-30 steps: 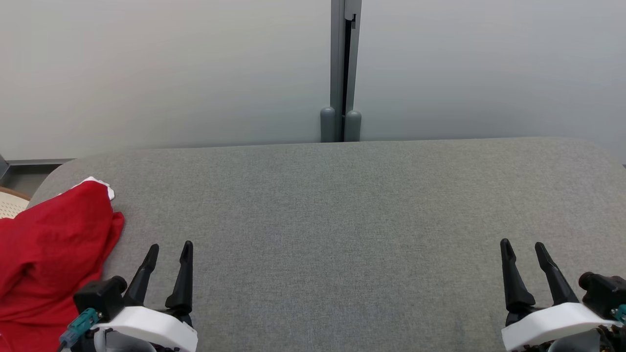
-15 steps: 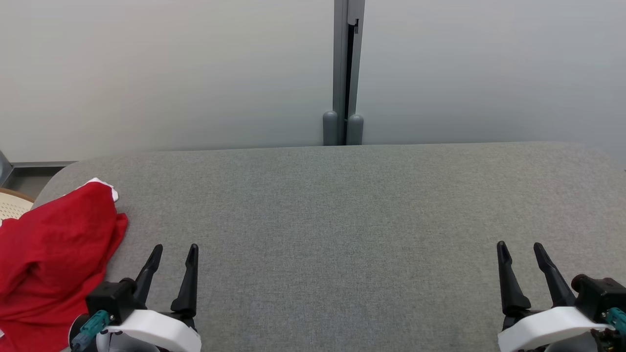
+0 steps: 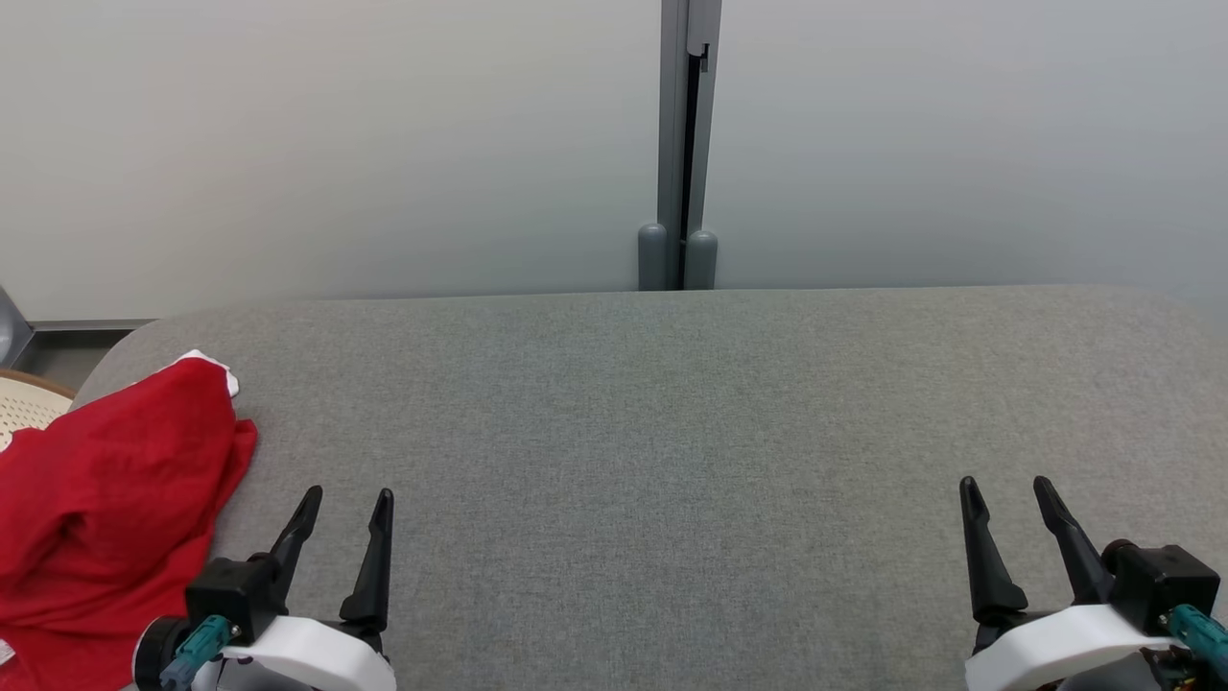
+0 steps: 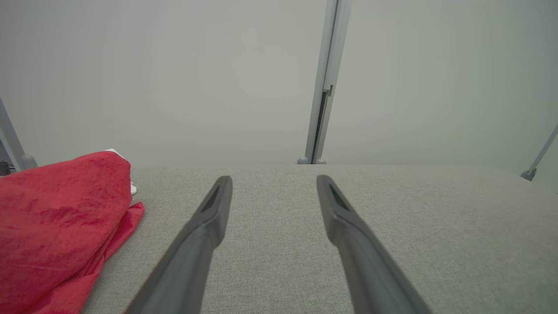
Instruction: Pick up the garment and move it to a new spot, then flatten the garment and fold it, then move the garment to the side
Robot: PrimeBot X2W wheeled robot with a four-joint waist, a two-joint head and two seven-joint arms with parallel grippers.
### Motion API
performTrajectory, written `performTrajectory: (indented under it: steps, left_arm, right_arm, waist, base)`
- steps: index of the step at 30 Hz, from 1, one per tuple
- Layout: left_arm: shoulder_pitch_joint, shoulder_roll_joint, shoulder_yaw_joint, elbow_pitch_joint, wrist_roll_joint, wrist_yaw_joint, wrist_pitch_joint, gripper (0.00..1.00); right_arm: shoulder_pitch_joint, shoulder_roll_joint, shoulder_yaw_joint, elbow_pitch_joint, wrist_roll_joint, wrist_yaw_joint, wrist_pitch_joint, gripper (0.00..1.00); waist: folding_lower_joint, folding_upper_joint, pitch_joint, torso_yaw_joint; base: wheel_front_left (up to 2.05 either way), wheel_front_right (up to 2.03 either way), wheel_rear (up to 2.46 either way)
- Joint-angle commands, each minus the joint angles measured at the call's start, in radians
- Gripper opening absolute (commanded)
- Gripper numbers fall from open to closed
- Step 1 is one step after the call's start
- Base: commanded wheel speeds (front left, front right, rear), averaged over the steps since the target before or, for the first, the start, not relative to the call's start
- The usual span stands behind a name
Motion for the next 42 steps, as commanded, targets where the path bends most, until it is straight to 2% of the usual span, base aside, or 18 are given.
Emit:
performTrajectory:
  steps: [1,9,15,22,27,39,42]
  left_arm:
    - [-0.02,0.002,0.001,0.004,0.02,-0.004,-0.007,1.0]
    - [-0.023,0.002,0.001,0.027,0.054,-0.005,-0.023,1.0]
    - [-0.025,-0.004,0.005,0.036,0.031,-0.004,-0.022,1.0]
    - [-0.04,-0.008,0.013,0.051,0.019,-0.001,-0.022,1.0]
    - [-0.048,-0.011,0.029,0.041,0.018,0.01,-0.022,1.0]
    - [-0.079,-0.005,0.087,0.024,0.015,0.017,-0.021,1.0]
    - [-0.073,-0.002,0.111,0.017,0.008,0.02,-0.021,1.0]
  right_arm:
    - [0.008,-0.002,0.001,-0.008,-0.019,0.0,0.001,1.0]
    - [0.012,0.0,0.002,-0.003,-0.047,0.0,0.003,1.0]
    - [0.013,0.0,-0.006,0.001,-0.037,0.0,0.003,1.0]
    - [0.007,0.001,-0.013,-0.008,-0.057,0.0,-0.002,1.0]
    - [0.001,0.0,-0.014,-0.027,-0.07,0.0,0.01,1.0]
    - [-0.019,0.0,0.04,-0.077,-0.087,0.0,0.05,1.0]
    - [-0.036,0.0,0.073,-0.085,-0.098,0.0,0.059,1.0]
  waist:
    - [0.0,-0.0001,-0.001,0.001]
    - [0.0,-0.0001,-0.007,0.004]
    - [0.0,-0.0001,-0.006,0.012]
    - [0.0,-0.0001,0.005,0.056]
    - [0.0,-0.0001,0.019,0.126]
    - [0.0,-0.0001,0.044,0.386]
    - [0.0,-0.0001,0.055,0.429]
  base:
    - [0.0,0.0,0.0]
    - [0.0,0.0,0.0]
    - [0.0,0.0,0.0]
    - [0.0,0.0,0.0]
    - [0.0,0.0,0.0]
    - [0.0,0.0,0.0]
    - [0.0,0.0,0.0]
